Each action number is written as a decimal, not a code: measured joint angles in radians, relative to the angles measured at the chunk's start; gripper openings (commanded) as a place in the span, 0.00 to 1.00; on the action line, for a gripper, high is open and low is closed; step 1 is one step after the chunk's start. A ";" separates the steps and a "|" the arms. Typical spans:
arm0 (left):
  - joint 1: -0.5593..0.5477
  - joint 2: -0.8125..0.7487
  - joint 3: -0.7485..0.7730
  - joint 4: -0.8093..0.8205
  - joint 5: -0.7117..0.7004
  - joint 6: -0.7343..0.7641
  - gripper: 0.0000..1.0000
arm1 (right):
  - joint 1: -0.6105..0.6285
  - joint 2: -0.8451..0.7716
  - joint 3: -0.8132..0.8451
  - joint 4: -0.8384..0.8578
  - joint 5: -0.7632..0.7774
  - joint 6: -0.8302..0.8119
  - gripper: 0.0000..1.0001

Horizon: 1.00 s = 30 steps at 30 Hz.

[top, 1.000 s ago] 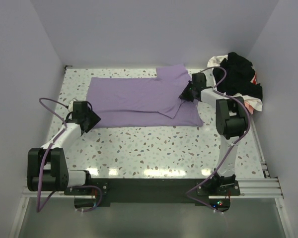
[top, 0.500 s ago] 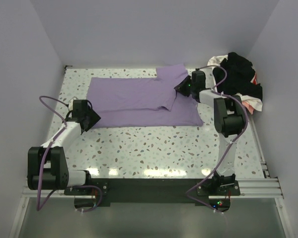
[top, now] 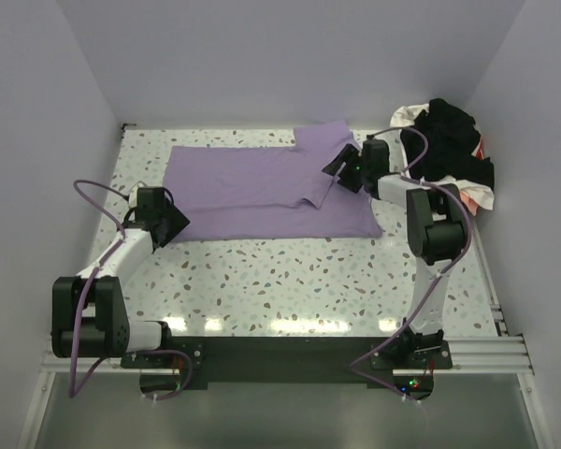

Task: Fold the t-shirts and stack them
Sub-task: Fold the tshirt

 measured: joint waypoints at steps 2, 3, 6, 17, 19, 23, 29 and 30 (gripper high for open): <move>0.000 0.000 0.000 0.000 0.000 0.000 0.59 | 0.005 -0.045 -0.043 -0.001 0.003 -0.015 0.72; 0.000 0.000 0.000 0.000 0.000 0.000 0.59 | 0.008 -0.068 -0.063 -0.001 0.005 -0.022 0.72; 0.000 0.000 0.001 0.000 0.000 0.000 0.59 | 0.024 -0.127 -0.118 0.005 0.006 -0.037 0.72; 0.000 0.000 0.002 0.000 0.000 0.000 0.59 | 0.109 -0.179 -0.284 0.049 0.006 -0.035 0.72; 0.000 0.000 0.002 0.000 0.000 0.000 0.59 | 0.117 -0.179 -0.287 0.063 0.005 -0.031 0.72; 0.000 0.000 0.002 0.000 0.000 0.001 0.59 | 0.130 -0.179 -0.308 0.102 0.002 -0.012 0.72; 0.000 0.000 0.002 0.000 0.000 0.007 0.59 | 0.137 -0.179 -0.320 0.129 0.002 0.005 0.71; 0.000 0.000 0.002 0.000 0.000 0.007 0.59 | 0.137 -0.179 -0.320 0.131 0.002 0.006 0.71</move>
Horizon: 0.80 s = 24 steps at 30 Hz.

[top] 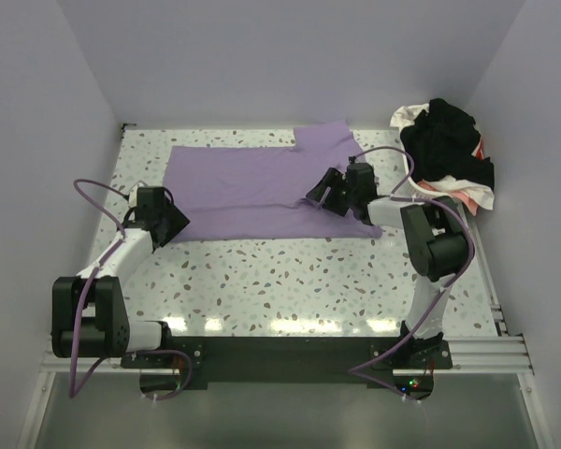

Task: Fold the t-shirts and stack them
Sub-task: Fold the tshirt

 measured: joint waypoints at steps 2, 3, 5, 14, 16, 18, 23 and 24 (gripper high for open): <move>0.000 0.000 0.000 0.000 0.000 0.000 0.59 | 0.000 0.000 0.000 0.003 0.000 0.007 0.71; 0.000 0.000 0.000 0.000 0.000 0.000 0.59 | 0.000 0.001 0.000 0.006 -0.001 0.010 0.71; 0.000 0.000 0.000 0.000 0.000 0.000 0.59 | 0.000 0.003 0.000 0.010 -0.004 0.017 0.71; 0.000 0.000 0.000 0.001 0.002 0.000 0.59 | 0.001 0.064 0.055 0.048 -0.027 0.068 0.71; 0.000 0.001 0.000 0.001 0.002 0.000 0.59 | 0.001 0.083 0.080 0.048 -0.033 0.079 0.71; 0.000 0.001 0.000 0.000 0.002 0.000 0.59 | 0.001 0.101 0.111 0.045 -0.035 0.089 0.71; 0.000 0.003 0.000 0.001 0.003 0.000 0.59 | 0.001 0.137 0.199 0.039 -0.043 0.106 0.71; 0.000 0.005 0.000 0.001 0.003 0.000 0.59 | 0.001 0.146 0.222 0.039 -0.048 0.111 0.71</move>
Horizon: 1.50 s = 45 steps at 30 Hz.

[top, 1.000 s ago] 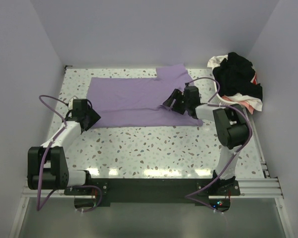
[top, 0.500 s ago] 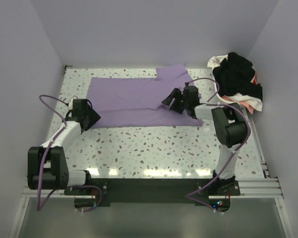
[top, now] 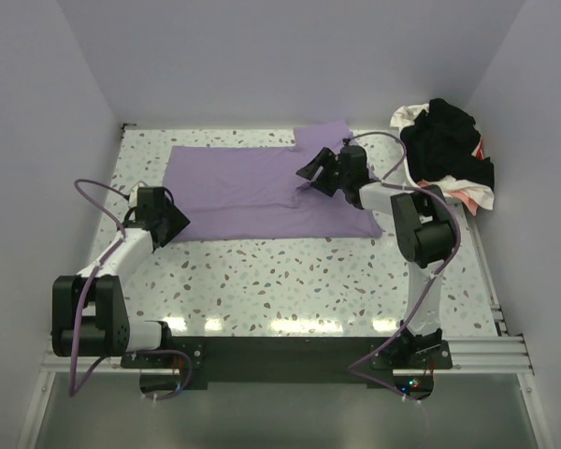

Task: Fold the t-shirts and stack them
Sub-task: Fold the tshirt

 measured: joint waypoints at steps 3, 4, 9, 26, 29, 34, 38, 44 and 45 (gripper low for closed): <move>0.000 0.006 0.000 -0.001 0.000 0.000 0.60 | 0.000 0.036 0.069 -0.004 -0.011 0.009 0.71; 0.000 0.009 0.000 -0.001 0.000 0.000 0.60 | 0.000 0.054 0.099 -0.005 -0.013 0.012 0.71; 0.005 0.010 0.003 -0.014 -0.003 -0.001 0.62 | -0.001 0.098 0.195 -0.058 -0.017 0.009 0.71; 0.096 -0.030 0.002 -0.117 -0.061 -0.048 0.57 | -0.032 -0.544 -0.192 -0.470 0.217 -0.137 0.64; 0.124 -0.017 -0.012 -0.101 -0.055 -0.055 0.57 | -0.047 -0.614 -0.313 -0.488 0.250 -0.138 0.63; 0.187 0.040 -0.059 -0.042 -0.012 -0.074 0.54 | -0.129 -0.635 -0.469 -0.504 0.249 -0.142 0.62; 0.213 0.082 -0.072 0.042 0.029 -0.091 0.48 | -0.181 -0.635 -0.523 -0.500 0.250 -0.150 0.62; 0.217 0.102 -0.092 0.147 0.079 -0.117 0.45 | -0.205 -0.634 -0.585 -0.444 0.232 -0.149 0.62; 0.217 0.102 -0.093 0.150 0.080 -0.118 0.44 | -0.206 -0.633 -0.591 -0.436 0.231 -0.149 0.62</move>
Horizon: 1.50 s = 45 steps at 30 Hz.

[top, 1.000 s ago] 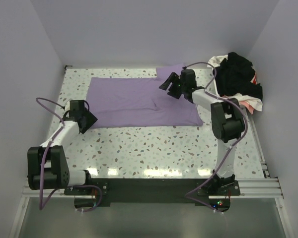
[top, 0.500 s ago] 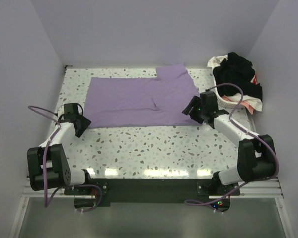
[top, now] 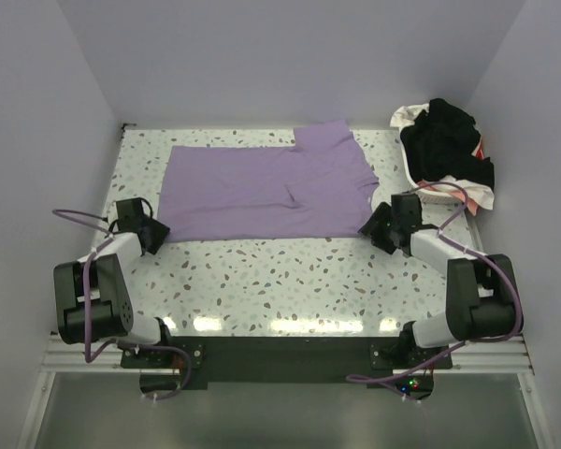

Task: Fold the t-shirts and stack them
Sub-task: Fold the tshirt

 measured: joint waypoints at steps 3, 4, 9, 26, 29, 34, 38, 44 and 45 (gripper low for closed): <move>0.000 0.000 -0.003 0.007 0.000 0.000 0.41 | -0.005 0.013 -0.006 0.022 -0.002 0.004 0.62; 0.000 0.000 -0.003 0.007 0.000 -0.001 0.38 | -0.006 0.020 -0.006 0.030 -0.003 0.005 0.61; 0.000 0.006 -0.006 0.016 -0.001 -0.002 0.31 | -0.006 0.039 -0.005 0.064 0.002 0.013 0.51; 0.000 0.013 0.067 -0.095 -0.070 0.021 0.00 | -0.006 0.033 0.065 -0.026 0.089 -0.010 0.00; 0.000 -0.035 0.084 -0.157 -0.101 0.032 0.00 | -0.006 -0.061 0.065 -0.085 0.092 -0.010 0.00; -0.001 -0.120 0.081 -0.247 -0.134 0.050 0.00 | -0.006 -0.229 0.031 -0.167 0.093 -0.008 0.00; -0.001 -0.202 0.052 -0.309 -0.153 0.054 0.00 | -0.006 -0.345 -0.016 -0.261 0.093 -0.007 0.00; -0.001 -0.319 0.010 -0.406 -0.168 0.053 0.00 | -0.006 -0.539 -0.090 -0.406 0.084 0.008 0.00; -0.001 -0.341 0.000 -0.414 -0.168 0.052 0.00 | -0.006 -0.573 -0.100 -0.428 0.082 0.012 0.01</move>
